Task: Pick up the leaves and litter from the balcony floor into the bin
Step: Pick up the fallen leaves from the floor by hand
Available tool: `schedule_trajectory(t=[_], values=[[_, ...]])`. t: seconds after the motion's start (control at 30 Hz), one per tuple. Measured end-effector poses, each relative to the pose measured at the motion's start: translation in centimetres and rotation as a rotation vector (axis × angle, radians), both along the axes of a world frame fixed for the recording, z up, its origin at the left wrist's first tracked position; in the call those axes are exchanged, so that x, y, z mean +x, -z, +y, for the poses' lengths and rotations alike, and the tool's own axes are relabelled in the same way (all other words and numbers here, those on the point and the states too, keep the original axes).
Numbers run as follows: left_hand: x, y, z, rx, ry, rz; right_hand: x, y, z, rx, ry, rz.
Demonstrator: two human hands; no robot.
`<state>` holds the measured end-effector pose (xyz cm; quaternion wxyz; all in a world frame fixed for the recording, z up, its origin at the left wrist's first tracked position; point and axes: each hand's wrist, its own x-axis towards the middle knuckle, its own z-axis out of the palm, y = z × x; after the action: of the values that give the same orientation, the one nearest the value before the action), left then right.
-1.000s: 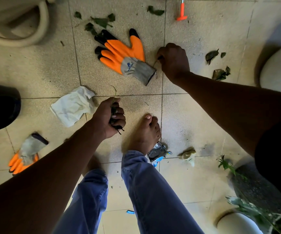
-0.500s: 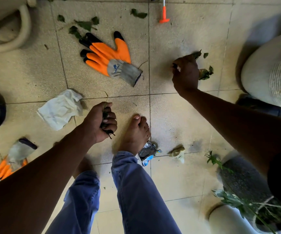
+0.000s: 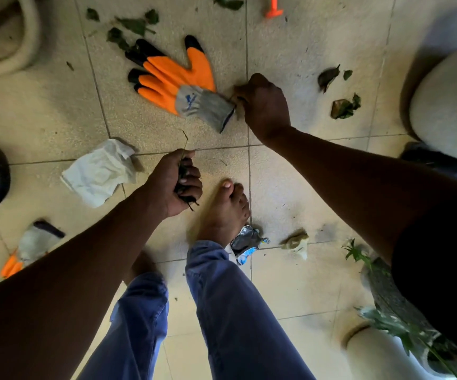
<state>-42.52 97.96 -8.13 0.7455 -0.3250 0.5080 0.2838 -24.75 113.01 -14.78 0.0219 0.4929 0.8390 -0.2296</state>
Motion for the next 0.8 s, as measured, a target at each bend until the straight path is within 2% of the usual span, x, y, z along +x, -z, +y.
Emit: schedule_trajectory(t=[0.17, 0.3, 0.53, 0.63, 0.73, 0.8], values=[[-0.6, 0.1, -0.7, -0.030, 0.048, 0.020, 0.1, 0.4, 0.5, 0.036, -0.140, -0.097], [-1.4, 0.4, -0.9, -0.030, 0.045, 0.022, 0.1, 0.5, -0.1, 0.021, -0.120, -0.105], [-1.3, 0.4, -0.1, -0.008, 0.064, 0.000, 5.7, -1.7, 3.4, 0.145, 0.464, -0.124], [-1.4, 0.7, 0.4, 0.005, 0.074, -0.018, 8.5, -2.3, 5.1, 0.240, 0.743, 0.003], [-1.2, 1.0, 0.8, 0.008, 0.092, -0.023, 9.6, -2.3, 5.9, 0.115, 0.745, -0.148], [-1.1, 1.3, 0.9, 0.008, 0.098, -0.027, 9.5, -1.7, 5.9, 0.164, 0.722, -0.253]])
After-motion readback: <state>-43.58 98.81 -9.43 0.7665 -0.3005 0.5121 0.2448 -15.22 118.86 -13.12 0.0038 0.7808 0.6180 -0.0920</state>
